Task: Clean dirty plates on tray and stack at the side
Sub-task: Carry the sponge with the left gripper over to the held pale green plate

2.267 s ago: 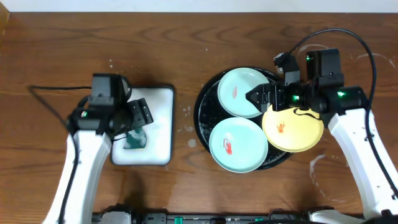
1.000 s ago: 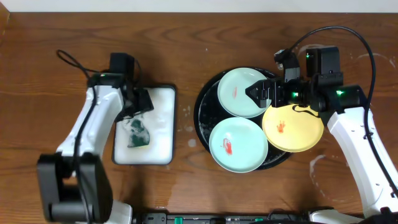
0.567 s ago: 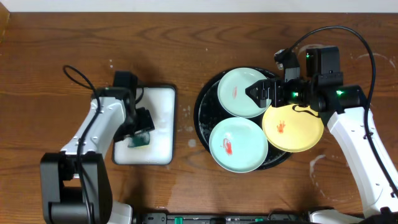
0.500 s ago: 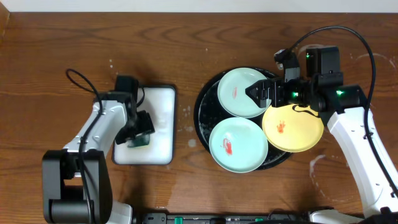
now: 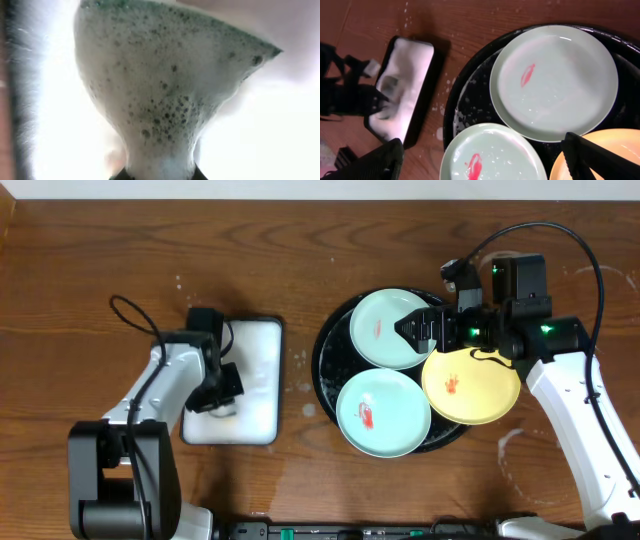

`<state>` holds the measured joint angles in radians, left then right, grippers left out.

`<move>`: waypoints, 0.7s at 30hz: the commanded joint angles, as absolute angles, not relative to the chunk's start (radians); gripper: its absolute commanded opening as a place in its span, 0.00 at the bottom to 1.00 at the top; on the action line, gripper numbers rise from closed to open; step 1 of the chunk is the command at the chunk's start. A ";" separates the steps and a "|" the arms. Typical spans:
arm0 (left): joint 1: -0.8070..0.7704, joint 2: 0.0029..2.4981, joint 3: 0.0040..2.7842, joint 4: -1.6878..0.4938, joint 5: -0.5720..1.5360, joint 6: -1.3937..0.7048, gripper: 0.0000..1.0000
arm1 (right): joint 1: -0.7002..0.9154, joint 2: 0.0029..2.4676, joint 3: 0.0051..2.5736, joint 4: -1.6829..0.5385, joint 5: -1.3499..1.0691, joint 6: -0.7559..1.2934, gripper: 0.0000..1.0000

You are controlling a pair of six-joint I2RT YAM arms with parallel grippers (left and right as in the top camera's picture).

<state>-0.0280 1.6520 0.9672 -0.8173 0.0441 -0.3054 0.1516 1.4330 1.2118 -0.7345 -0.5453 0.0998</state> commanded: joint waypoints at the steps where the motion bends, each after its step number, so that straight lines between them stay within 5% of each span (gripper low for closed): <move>1: -0.030 1.613 1.124 -0.882 0.051 -0.285 0.07 | 0.132 1.431 1.232 -0.733 -0.547 0.112 0.99; 21: -0.081 1.625 1.206 -0.908 0.120 -0.218 0.07 | 0.135 1.433 1.232 -0.733 -0.516 0.111 0.97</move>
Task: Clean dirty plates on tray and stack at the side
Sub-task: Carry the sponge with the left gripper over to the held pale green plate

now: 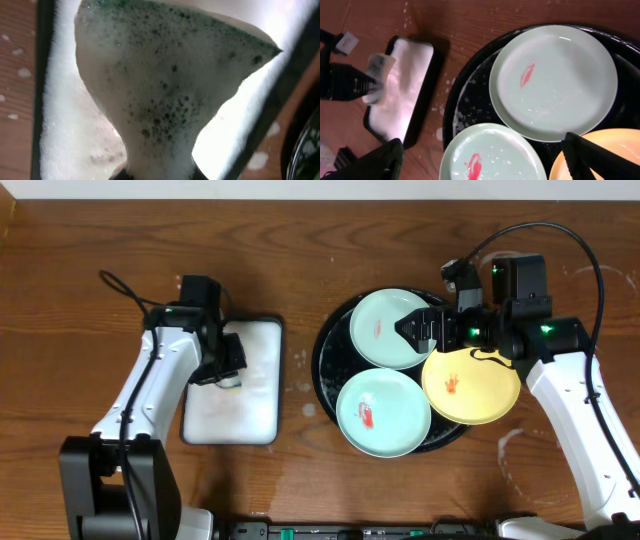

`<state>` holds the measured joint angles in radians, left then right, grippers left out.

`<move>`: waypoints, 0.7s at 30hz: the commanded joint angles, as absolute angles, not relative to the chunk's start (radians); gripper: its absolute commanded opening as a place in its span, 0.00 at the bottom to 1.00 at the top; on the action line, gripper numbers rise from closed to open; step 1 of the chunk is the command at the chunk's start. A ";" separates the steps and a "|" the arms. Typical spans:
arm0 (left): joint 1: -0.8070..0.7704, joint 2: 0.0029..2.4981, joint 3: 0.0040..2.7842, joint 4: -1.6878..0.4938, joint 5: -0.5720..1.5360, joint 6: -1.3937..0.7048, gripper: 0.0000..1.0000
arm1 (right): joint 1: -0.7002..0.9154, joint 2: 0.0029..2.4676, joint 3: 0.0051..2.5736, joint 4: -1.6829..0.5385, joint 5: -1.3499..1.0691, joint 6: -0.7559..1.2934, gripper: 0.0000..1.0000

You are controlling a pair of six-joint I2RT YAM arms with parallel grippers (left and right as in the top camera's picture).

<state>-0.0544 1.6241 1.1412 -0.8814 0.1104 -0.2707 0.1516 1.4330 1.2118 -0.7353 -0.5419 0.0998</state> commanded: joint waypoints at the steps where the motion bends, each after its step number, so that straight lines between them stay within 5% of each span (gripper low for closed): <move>1: -0.088 1.625 1.239 -0.921 0.120 -0.218 0.08 | 0.140 1.436 1.232 -0.733 -0.493 0.111 0.91; 4: -0.117 1.625 1.325 -0.937 0.120 -0.218 0.07 | 0.152 1.464 1.250 -0.741 -0.408 0.124 0.80; 13: -0.279 1.637 1.429 -0.755 0.178 -0.296 0.07 | 0.104 1.719 1.367 -0.795 -0.277 0.179 0.84; 21: -0.405 1.812 1.474 -0.470 0.407 -0.475 0.07 | 0.073 1.939 1.367 -0.669 -0.229 0.124 0.75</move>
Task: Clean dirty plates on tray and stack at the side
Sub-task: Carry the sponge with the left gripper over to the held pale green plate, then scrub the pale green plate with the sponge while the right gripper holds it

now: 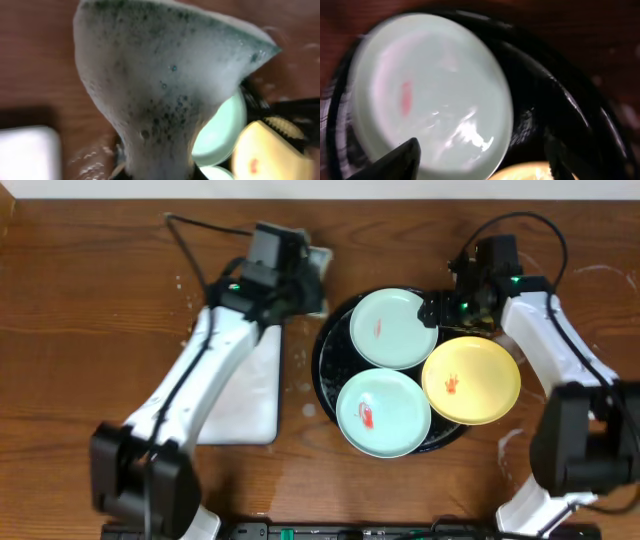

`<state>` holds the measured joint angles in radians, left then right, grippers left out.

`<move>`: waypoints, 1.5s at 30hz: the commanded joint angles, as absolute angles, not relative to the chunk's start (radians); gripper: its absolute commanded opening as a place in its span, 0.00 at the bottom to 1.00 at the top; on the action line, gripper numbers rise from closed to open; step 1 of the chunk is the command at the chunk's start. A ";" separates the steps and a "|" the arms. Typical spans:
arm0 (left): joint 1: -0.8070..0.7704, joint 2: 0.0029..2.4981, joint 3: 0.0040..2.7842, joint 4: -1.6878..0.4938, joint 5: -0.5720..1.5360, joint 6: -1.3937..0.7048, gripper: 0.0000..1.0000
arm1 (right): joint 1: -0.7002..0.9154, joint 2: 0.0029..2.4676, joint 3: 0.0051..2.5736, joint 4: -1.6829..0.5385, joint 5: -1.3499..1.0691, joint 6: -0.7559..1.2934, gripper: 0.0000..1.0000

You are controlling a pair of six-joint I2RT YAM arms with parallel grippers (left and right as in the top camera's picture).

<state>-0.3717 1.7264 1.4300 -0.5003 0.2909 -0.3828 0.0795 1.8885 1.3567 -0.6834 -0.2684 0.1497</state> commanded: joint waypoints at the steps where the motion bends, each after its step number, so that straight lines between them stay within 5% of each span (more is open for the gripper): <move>1: -0.419 1.843 1.493 -0.462 0.412 -0.479 0.07 | 0.074 1.957 1.367 -0.664 -0.232 0.118 0.70; 14: -0.565 2.164 1.642 -0.448 0.408 -0.497 0.08 | 0.093 2.093 1.367 -0.632 -0.232 0.093 0.01; 24: -0.576 2.336 1.642 -0.393 0.379 -0.572 0.08 | 0.094 2.093 1.367 -0.643 -0.233 0.093 0.01; 30: -0.551 2.334 1.690 -0.616 -0.073 -0.484 0.07 | 0.099 2.093 1.367 -0.674 -0.232 0.080 0.01; 35: -0.569 2.333 1.775 -0.699 -0.221 -0.404 0.07 | 0.100 2.093 1.367 -0.678 -0.233 0.043 0.01; 45: -0.633 2.334 1.781 -0.630 0.337 -0.599 0.08 | 0.100 2.093 1.367 -0.692 -0.233 0.036 0.01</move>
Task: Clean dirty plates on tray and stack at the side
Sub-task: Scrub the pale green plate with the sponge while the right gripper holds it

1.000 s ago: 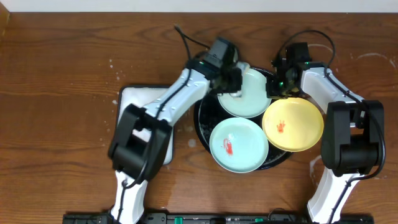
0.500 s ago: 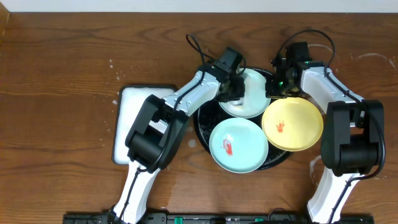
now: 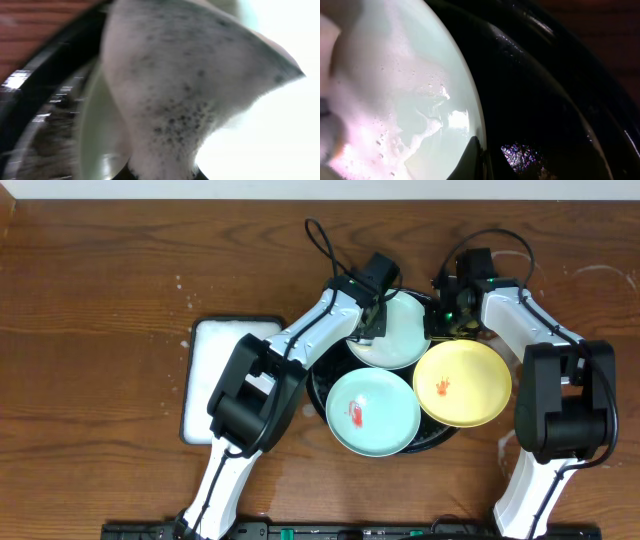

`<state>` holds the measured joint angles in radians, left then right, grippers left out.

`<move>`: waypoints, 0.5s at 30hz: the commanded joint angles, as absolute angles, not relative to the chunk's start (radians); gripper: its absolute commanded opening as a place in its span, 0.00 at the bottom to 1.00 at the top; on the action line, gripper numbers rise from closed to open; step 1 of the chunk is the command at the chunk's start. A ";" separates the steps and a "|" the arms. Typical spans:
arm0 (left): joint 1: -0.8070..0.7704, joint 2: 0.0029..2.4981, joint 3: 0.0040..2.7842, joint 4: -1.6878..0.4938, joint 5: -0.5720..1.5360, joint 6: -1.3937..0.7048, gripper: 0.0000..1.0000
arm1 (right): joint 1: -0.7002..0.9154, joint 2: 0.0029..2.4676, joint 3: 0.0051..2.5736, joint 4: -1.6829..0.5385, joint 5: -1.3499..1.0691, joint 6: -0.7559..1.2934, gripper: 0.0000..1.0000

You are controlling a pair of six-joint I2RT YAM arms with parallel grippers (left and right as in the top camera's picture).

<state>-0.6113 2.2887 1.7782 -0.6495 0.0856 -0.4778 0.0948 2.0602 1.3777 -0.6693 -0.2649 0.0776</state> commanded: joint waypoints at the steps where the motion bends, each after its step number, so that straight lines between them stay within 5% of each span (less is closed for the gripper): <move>1: -0.638 2.334 1.781 -0.624 0.398 -0.628 0.08 | 0.100 2.093 1.367 -0.692 -0.233 0.036 0.01; 7: -0.667 2.334 1.781 -0.625 0.653 -0.733 0.08 | 0.100 2.093 1.367 -0.692 -0.233 0.036 0.01; 15: -0.589 2.334 1.781 -0.683 0.537 -0.739 0.08 | 0.100 2.093 1.367 -0.693 -0.233 0.036 0.01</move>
<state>-0.6479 2.3043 1.7782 -0.6479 0.5636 -0.7105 0.0948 2.0602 1.3792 -0.6765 -0.2653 0.0685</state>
